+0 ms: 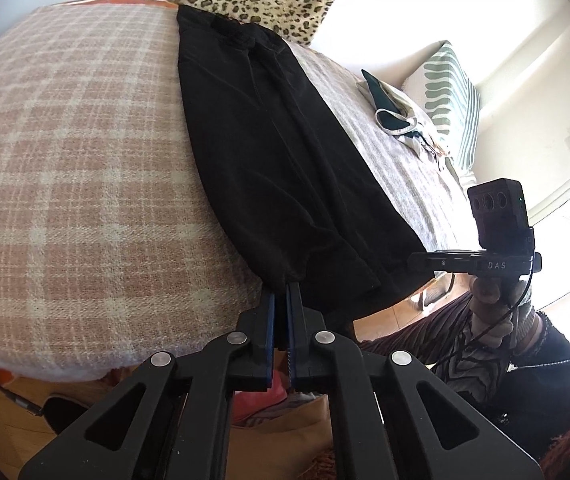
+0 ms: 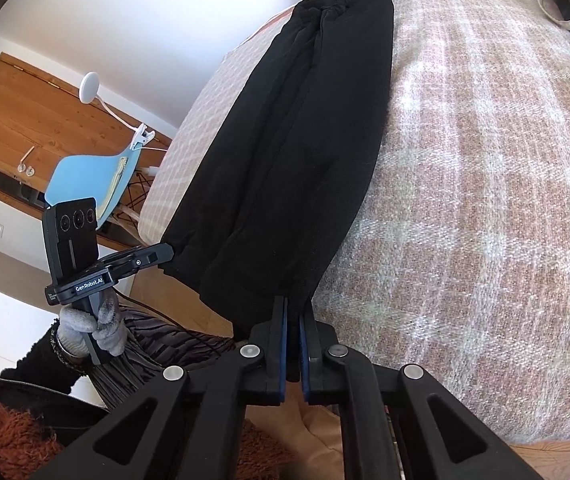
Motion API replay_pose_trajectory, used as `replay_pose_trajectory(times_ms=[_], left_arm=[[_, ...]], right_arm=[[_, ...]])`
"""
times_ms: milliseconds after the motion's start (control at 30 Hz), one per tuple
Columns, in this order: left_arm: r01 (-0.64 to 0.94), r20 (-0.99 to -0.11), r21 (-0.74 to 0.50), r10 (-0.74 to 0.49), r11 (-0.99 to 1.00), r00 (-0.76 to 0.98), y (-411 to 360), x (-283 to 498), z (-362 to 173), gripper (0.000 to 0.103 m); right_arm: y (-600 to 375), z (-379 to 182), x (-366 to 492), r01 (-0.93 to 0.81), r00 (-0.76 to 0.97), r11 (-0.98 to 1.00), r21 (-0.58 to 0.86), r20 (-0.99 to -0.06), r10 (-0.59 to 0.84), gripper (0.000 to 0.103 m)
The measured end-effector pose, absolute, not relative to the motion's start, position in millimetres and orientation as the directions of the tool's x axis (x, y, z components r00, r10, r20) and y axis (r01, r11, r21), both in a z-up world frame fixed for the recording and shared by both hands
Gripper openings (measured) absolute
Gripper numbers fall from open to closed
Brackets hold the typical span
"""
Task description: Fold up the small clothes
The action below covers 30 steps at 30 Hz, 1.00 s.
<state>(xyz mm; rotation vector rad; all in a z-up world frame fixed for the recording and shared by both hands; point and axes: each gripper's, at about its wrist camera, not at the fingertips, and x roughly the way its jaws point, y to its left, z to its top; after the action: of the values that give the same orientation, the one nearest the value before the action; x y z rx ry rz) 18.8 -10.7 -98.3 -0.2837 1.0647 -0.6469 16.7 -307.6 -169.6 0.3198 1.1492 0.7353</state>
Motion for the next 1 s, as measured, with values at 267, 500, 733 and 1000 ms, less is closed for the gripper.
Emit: replay_pose_trajectory(times_ms=[267, 500, 733, 1000], left_arm=[[0.374, -0.666, -0.522, -0.64, 0.767, 0.383, -12.3, 38.0, -72.4, 0.003], [0.389, -0.647, -0.497, -0.63, 0.776, 0.43, -18.3, 60.4, -59.7, 0.003], [0.339, -0.664, -0.495, -0.6, 0.8, 0.447, -11.8, 100.3, -68.1, 0.003], [0.31, -0.698, -0.48, -0.571, 0.821, 0.432, -11.1, 132.4, -87.7, 0.003]], right_arm=[[-321.5, -151.1, 33.1, -0.339, 0.25, 0.682, 0.648, -0.637, 0.729, 0.002], [-320.8, -131.7, 55.6, -0.358, 0.3, 0.691, 0.628, -0.624, 0.722, 0.002], [-311.8, -123.6, 91.2, -0.361, 0.336, 0.734, 0.576, -0.654, 0.678, 0.002], [-316.2, -141.3, 132.9, -0.28, 0.329, 0.767, 0.577, -0.693, 0.642, 0.002]])
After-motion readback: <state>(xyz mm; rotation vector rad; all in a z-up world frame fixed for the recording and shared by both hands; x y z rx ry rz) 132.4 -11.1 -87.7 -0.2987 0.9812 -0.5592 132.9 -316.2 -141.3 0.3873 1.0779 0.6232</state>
